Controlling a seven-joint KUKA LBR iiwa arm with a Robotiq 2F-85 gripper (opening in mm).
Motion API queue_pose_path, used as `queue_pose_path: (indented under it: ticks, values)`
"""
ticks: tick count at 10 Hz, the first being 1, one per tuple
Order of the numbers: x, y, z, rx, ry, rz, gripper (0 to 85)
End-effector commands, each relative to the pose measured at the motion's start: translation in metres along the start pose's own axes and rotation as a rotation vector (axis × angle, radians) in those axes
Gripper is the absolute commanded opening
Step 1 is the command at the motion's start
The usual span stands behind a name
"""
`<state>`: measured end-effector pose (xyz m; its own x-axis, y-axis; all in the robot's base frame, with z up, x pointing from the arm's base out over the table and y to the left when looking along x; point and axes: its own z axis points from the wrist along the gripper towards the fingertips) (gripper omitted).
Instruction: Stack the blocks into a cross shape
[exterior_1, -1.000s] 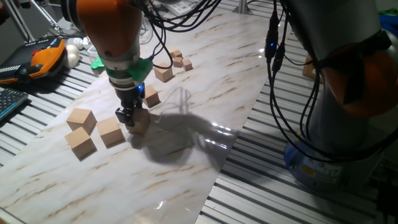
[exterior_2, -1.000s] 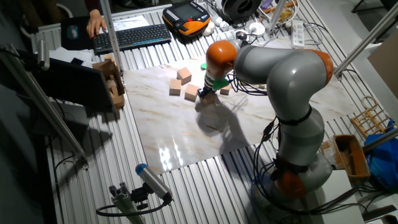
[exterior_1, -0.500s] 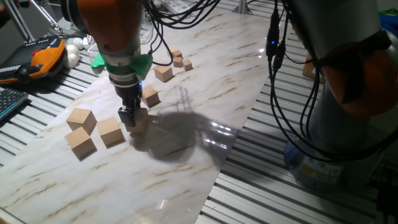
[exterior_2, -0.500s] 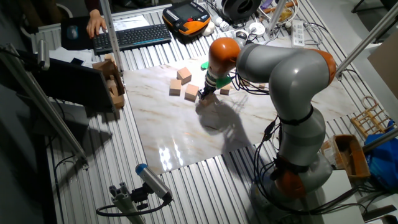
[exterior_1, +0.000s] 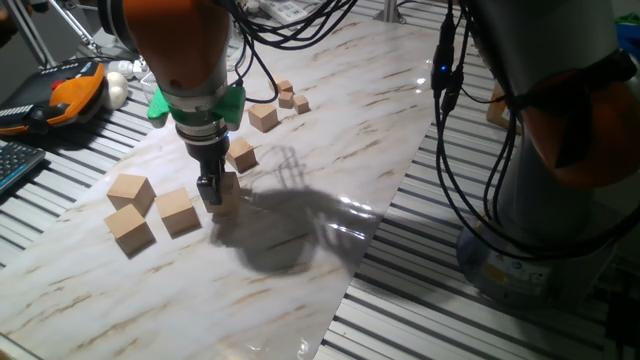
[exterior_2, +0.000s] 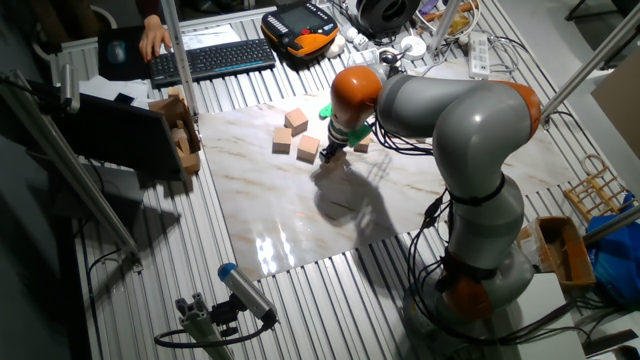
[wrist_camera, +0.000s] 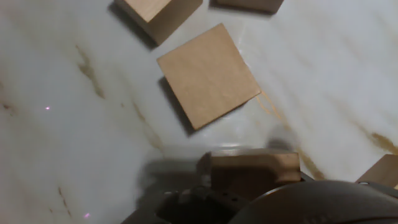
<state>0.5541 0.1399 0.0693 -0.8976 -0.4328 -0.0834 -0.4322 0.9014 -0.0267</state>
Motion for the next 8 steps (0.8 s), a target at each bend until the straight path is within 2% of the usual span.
queue_pose_path:
  ticks: [1,3,5,8]
  values:
    - [-0.0001,-0.0004,0.0000,-0.005,-0.004,0.001,0.0]
    - [0.0002,-0.0035,-0.0026,-0.004,-0.011,0.001,0.0]
    - [0.0001,-0.0032,-0.0037,-0.022,-0.020,0.010,0.0]
    - [0.0000,-0.0030,-0.0055,-0.016,-0.024,0.018,0.0]
